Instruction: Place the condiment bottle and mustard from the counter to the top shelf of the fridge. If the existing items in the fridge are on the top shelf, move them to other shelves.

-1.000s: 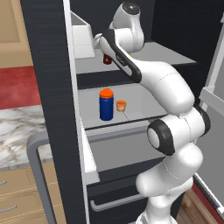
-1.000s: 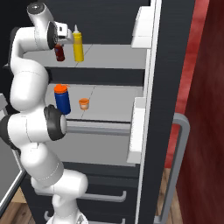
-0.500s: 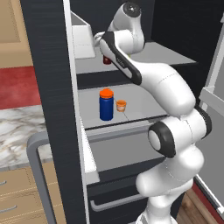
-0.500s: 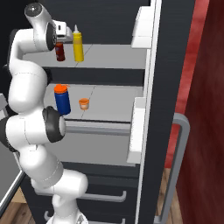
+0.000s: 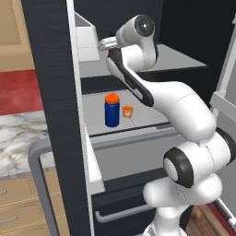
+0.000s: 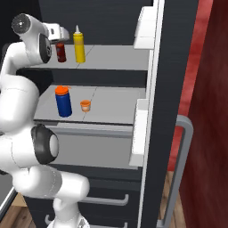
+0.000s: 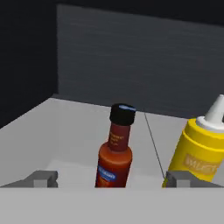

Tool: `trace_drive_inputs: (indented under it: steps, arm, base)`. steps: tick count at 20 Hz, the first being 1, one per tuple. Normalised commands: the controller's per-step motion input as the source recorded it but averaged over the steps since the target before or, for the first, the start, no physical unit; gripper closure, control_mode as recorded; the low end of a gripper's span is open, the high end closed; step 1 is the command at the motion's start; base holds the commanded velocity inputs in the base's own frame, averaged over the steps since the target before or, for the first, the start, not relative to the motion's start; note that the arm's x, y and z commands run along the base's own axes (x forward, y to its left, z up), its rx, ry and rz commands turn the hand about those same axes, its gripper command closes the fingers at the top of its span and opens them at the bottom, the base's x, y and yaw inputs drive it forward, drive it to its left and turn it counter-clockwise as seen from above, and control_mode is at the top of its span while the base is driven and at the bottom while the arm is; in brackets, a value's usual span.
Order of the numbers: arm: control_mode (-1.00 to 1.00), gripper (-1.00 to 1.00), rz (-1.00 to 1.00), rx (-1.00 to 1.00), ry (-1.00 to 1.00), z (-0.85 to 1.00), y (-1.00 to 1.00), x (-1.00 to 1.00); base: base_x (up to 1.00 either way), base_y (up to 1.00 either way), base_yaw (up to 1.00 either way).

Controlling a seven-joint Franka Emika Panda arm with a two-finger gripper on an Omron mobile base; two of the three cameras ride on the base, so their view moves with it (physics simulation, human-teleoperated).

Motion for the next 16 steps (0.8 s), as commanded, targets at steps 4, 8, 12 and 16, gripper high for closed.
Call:
trace_drive_inputs:
  steps: [4,8,12,16]
  arm:
    - [-1.00,-1.00,-0.01,0.00,-0.42,0.00,-0.12,-1.00]
    - [-1.00,-1.00,0.00,0.00,-0.42,0.12,-0.13,-1.00]
    - [-1.00,-1.00,-0.03,0.01,-0.15,0.02,-0.26,-1.00]
    - [-1.00,-1.00,-0.01,0.00,-0.02,0.00,-0.33,-1.00]
  base:
    - [0.00,0.00,0.00]
    - [0.00,0.00,0.00]
    - [0.00,0.00,0.00]
    - [0.00,0.00,0.00]
